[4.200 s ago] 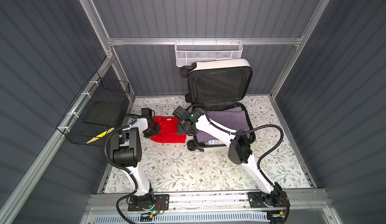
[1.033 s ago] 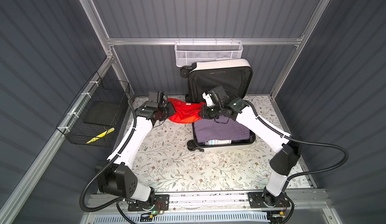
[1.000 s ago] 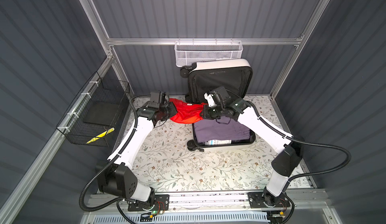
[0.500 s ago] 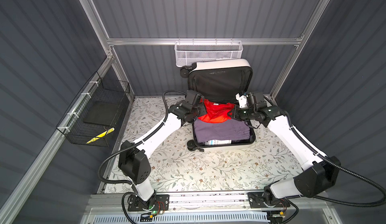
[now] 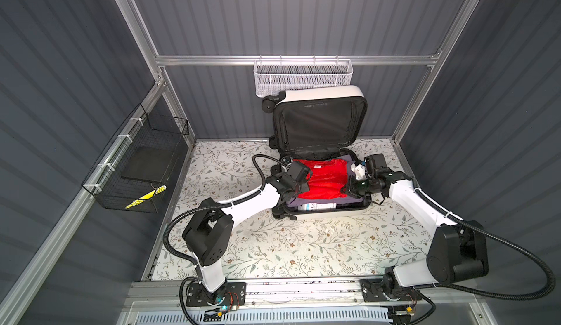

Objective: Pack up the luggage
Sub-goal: 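Lower the red T-shirt onto the trousers and open both grippers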

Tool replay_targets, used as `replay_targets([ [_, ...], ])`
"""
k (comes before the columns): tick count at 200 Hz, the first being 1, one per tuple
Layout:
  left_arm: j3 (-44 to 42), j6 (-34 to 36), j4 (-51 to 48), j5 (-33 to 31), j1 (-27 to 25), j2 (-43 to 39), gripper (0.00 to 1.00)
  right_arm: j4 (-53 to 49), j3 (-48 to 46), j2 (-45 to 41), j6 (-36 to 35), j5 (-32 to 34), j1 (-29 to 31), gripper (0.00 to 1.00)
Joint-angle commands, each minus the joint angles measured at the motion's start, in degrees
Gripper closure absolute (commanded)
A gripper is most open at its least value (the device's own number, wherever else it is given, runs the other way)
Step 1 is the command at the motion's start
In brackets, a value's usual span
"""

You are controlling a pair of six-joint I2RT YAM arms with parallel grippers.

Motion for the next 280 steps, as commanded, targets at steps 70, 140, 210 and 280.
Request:
replay_targets([
  [70, -0.9, -0.8, 1.1, -4.7, -1.3, -1.9, 0.52, 0.9, -1.3, 1.3, 0.7, 2.2, -2.5, 1.0],
  [140, 3.5, 7.3, -6.5, -2.9, 2.3, -9.5, 0.0, -4.0, 3.3, 0.0, 0.6, 4.3, -3.5, 0.52],
  [210, 18.6, 14.6, -5.7, 18.6, 3.9, -2.5, 0.0, -3.8, 7.5, -5.5, 1.0, 1.3, -4.0, 0.38],
  [280, 10.7, 10.3, 6.2, 23.4, 2.7, 3.0, 0.0, 9.5, 4.2, 2.1, 9.1, -10.2, -3.9, 0.37],
])
